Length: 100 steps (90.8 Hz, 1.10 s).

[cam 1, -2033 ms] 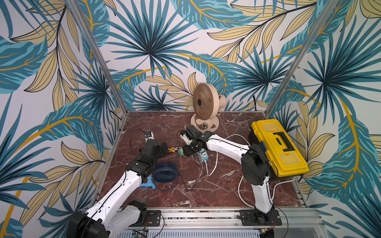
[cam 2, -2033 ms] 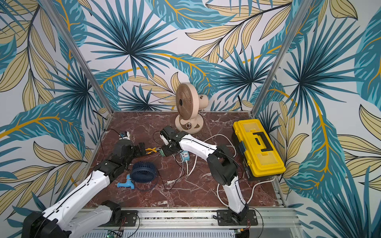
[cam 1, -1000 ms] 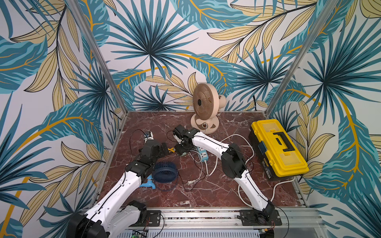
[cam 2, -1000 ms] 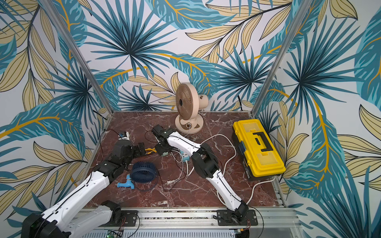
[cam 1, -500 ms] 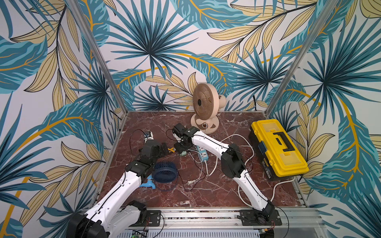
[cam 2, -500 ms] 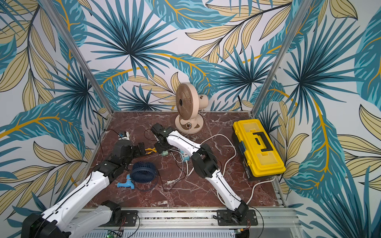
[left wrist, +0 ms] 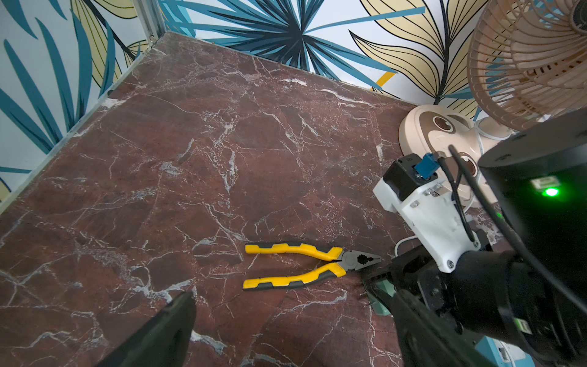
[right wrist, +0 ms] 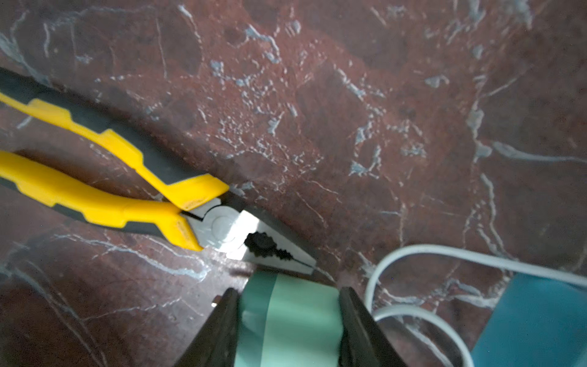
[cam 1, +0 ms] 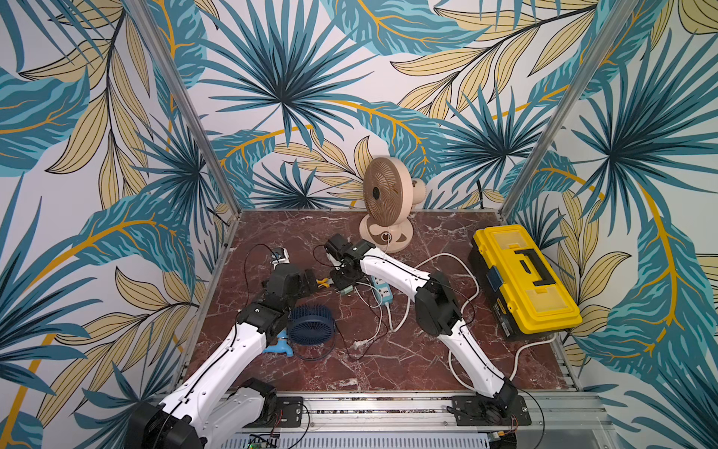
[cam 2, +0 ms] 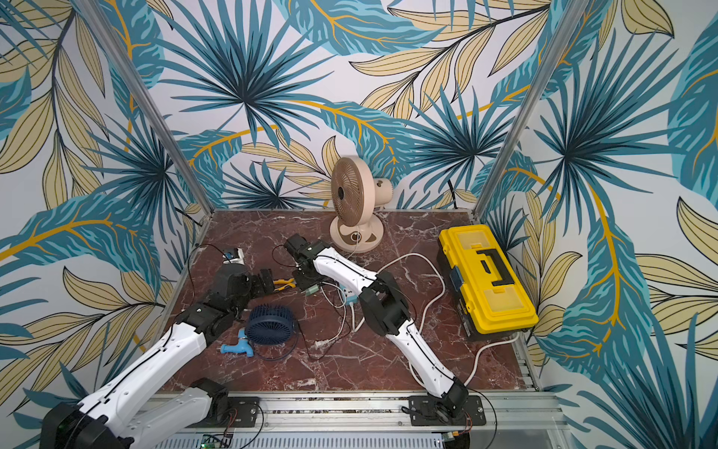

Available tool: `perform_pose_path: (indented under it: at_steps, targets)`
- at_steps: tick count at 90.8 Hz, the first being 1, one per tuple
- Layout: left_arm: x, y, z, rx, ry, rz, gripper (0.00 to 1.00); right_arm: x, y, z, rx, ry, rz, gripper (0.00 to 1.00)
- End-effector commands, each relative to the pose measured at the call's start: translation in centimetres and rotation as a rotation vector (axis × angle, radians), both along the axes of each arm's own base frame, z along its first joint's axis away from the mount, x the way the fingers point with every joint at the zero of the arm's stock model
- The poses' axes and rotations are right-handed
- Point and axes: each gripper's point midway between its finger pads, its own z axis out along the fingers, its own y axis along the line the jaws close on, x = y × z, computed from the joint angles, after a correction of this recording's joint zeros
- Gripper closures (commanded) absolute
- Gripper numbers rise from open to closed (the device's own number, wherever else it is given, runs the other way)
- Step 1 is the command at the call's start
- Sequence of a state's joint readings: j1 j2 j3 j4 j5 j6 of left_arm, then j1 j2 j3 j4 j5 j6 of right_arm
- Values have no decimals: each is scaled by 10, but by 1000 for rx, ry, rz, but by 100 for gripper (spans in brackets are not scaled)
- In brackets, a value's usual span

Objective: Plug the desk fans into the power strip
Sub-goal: Pick up the plug from the center of the board.

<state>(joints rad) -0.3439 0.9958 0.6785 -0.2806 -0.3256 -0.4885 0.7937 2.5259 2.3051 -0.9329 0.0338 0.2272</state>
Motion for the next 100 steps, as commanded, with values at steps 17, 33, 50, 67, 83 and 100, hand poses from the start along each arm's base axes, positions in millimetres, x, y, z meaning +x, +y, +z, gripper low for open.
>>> perform_pose_path:
  at_steps: [17,33,50,67,83,100]
  targets:
    - [-6,5,9,-16,-45,10,0,1,-3,96,110,-133,-28,67]
    - [-9,6,14,-22,-72,11,0,0,-8,176,248,-266,-52,67]
    - [-11,7,17,-27,-90,9,0,-7,-19,234,373,-370,-84,67]
    - [-11,-2,19,-42,-95,-40,0,-1,-38,268,481,-469,-145,67]
    - [-9,-12,19,-61,-96,-96,0,10,-64,267,515,-508,-221,66]
    - [-8,-21,20,-80,-102,-139,0,11,-82,251,588,-465,-268,67]
